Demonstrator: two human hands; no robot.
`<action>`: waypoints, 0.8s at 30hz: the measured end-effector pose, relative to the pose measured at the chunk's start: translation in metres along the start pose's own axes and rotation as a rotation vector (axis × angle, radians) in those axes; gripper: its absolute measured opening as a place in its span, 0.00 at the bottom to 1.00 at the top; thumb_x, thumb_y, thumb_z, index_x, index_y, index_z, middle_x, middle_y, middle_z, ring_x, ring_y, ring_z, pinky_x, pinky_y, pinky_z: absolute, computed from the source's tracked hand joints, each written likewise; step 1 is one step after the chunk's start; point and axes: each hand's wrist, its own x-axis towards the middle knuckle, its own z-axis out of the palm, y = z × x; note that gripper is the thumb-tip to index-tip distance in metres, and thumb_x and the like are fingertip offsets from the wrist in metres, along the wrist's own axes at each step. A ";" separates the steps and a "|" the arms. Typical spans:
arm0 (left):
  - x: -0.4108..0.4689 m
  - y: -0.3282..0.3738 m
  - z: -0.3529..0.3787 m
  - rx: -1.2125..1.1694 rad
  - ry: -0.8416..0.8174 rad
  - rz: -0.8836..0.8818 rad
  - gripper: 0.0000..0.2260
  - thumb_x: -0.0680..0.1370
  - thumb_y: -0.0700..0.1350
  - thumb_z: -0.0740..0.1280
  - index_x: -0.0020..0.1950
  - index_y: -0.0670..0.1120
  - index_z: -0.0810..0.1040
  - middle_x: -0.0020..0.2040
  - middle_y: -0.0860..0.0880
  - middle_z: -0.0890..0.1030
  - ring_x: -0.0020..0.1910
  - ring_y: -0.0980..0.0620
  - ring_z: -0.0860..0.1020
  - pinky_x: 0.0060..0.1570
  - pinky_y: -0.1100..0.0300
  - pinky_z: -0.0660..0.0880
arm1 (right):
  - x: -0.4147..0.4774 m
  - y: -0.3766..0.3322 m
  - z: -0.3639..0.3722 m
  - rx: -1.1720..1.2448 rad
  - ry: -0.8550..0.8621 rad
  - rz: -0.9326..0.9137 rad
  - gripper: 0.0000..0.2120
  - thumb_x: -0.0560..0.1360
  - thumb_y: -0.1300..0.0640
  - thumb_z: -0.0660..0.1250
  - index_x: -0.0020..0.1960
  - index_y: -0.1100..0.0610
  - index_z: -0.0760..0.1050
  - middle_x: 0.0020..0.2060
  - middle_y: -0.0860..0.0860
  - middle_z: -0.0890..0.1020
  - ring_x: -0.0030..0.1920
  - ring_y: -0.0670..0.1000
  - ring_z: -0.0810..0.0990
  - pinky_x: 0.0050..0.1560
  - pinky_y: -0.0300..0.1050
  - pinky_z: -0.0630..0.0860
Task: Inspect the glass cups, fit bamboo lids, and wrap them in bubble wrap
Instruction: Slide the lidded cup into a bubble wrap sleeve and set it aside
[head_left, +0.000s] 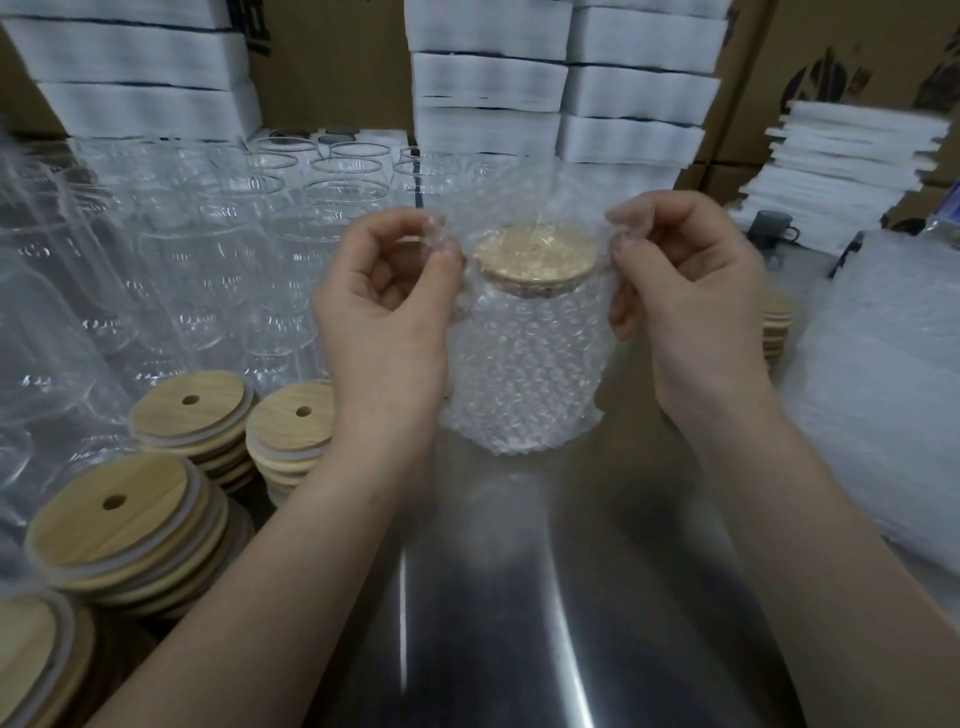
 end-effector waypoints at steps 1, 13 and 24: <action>0.000 -0.001 0.000 0.007 -0.014 0.016 0.10 0.78 0.35 0.68 0.51 0.49 0.80 0.40 0.47 0.79 0.40 0.51 0.78 0.40 0.56 0.78 | 0.000 0.000 0.001 0.012 0.001 0.010 0.11 0.78 0.68 0.63 0.47 0.54 0.80 0.31 0.46 0.79 0.25 0.47 0.73 0.24 0.40 0.70; -0.004 -0.024 0.001 -0.144 -0.145 -0.153 0.21 0.75 0.30 0.61 0.34 0.53 0.82 0.39 0.57 0.81 0.39 0.60 0.75 0.43 0.67 0.69 | -0.001 0.007 0.005 0.131 0.099 0.233 0.15 0.77 0.72 0.60 0.40 0.58 0.79 0.28 0.48 0.77 0.28 0.46 0.74 0.28 0.39 0.74; -0.023 -0.029 0.011 -0.053 -0.254 -0.091 0.18 0.72 0.37 0.64 0.60 0.51 0.79 0.68 0.47 0.77 0.72 0.55 0.69 0.69 0.62 0.66 | -0.011 -0.013 0.017 -0.466 -0.079 0.208 0.15 0.71 0.36 0.69 0.53 0.43 0.77 0.45 0.35 0.81 0.48 0.35 0.79 0.48 0.33 0.75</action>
